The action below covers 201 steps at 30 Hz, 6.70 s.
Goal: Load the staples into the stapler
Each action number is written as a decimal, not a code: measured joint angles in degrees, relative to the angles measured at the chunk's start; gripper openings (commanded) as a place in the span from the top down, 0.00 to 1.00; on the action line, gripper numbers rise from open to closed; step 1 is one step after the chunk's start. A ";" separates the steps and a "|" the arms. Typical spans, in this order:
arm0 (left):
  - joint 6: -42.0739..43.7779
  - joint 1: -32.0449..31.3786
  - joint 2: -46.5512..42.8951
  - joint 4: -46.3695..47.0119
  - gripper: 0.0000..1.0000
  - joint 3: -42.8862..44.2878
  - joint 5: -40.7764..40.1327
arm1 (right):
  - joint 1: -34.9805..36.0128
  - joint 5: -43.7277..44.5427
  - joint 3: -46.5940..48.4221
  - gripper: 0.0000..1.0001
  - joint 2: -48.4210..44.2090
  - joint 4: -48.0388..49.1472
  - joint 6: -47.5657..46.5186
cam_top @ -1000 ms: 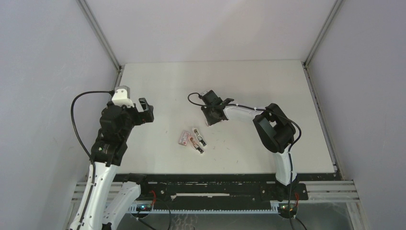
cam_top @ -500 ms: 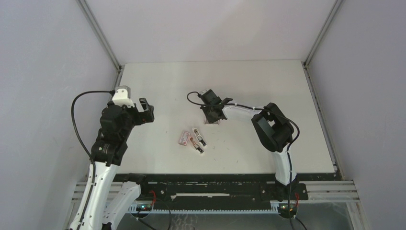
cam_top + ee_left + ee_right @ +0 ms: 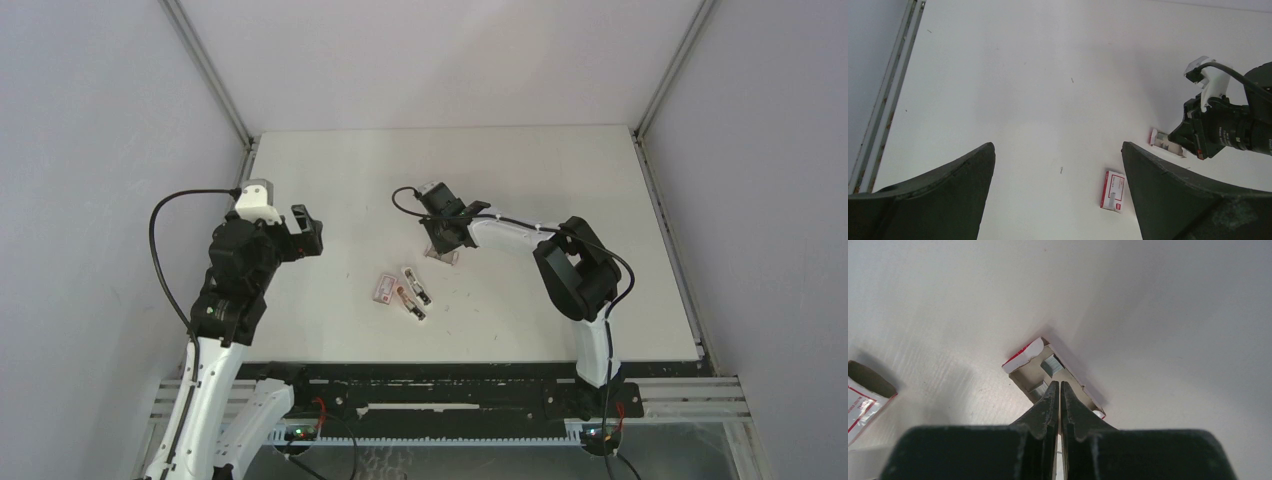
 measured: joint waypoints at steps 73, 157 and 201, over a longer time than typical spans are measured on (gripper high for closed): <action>-0.07 0.00 0.00 0.00 0.00 0.00 0.50 | 1.33 2.40 2.25 0.68 2.97 -4.35 27.87; -0.11 0.11 -0.02 0.00 0.00 -0.02 1.53 | 1.99 5.42 6.12 0.73 2.45 -7.21 18.14; -0.13 0.11 -0.02 0.00 0.00 -0.02 1.53 | 2.51 6.82 8.68 0.92 6.60 -10.67 18.21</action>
